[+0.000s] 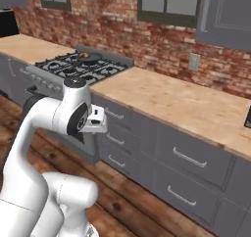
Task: Take the chicken drumsticks from the pan and place one on each plate on the dining counter.
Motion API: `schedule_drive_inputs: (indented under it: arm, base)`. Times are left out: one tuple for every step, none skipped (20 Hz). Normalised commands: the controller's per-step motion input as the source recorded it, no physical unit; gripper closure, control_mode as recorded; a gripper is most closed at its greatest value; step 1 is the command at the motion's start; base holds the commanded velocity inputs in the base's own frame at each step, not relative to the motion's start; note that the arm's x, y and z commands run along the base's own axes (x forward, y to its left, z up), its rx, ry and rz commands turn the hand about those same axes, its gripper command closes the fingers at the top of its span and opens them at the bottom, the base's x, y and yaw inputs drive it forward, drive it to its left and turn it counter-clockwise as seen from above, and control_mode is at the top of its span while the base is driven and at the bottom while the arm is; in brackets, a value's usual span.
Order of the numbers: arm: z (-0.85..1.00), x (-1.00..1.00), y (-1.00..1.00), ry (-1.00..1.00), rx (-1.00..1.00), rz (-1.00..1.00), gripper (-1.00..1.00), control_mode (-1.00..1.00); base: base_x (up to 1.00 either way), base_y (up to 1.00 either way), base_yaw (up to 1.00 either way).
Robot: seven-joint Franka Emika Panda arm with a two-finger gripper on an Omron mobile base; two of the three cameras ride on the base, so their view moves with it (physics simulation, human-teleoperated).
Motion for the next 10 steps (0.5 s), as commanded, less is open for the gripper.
schedule_drive_inputs:
  arm:
    - [0.0, 0.0, 0.0, 0.0, 0.0, 0.0, -1.0, 1.0]
    - [0.0, 0.0, 0.0, 0.0, 0.0, 0.0, -1.0, 1.0]
    - [0.0, 0.0, 0.0, 0.0, 0.0, 0.0, -1.0, 1.0]
    - [0.0, 0.0, 0.0, 0.0, 0.0, 0.0, -1.0, 1.0]
    - [0.0, 0.0, 0.0, 0.0, 0.0, 0.0, -1.0, 1.0]
    - [0.0, 0.0, 0.0, 0.0, 0.0, 0.0, -1.0, 1.0]
    - [0.0, 0.0, 0.0, 0.0, 0.0, 0.0, -1.0, 1.0]
    - [0.0, 0.0, 0.0, 0.0, 0.0, 0.0, -1.0, 1.0]
    - [0.0, 0.0, 0.0, 0.0, 0.0, 0.0, -1.0, 1.0]
    - [0.0, 0.0, 0.0, 0.0, 0.0, 0.0, -1.0, 1.0]
  base:
    - [1.0, 0.0, 0.5]
    - [1.0, 0.02, 0.46]
    - [1.0, 0.03, 0.44]
    - [1.0, 0.1, 0.39]
    - [1.0, 0.23, 0.3]
    - [1.0, 0.31, 0.22]
    - [1.0, 0.39, 0.13]
    - [0.94, 0.46, 0.0]
    - [0.94, 0.52, -0.13]
    - [0.9, 0.61, -0.21]
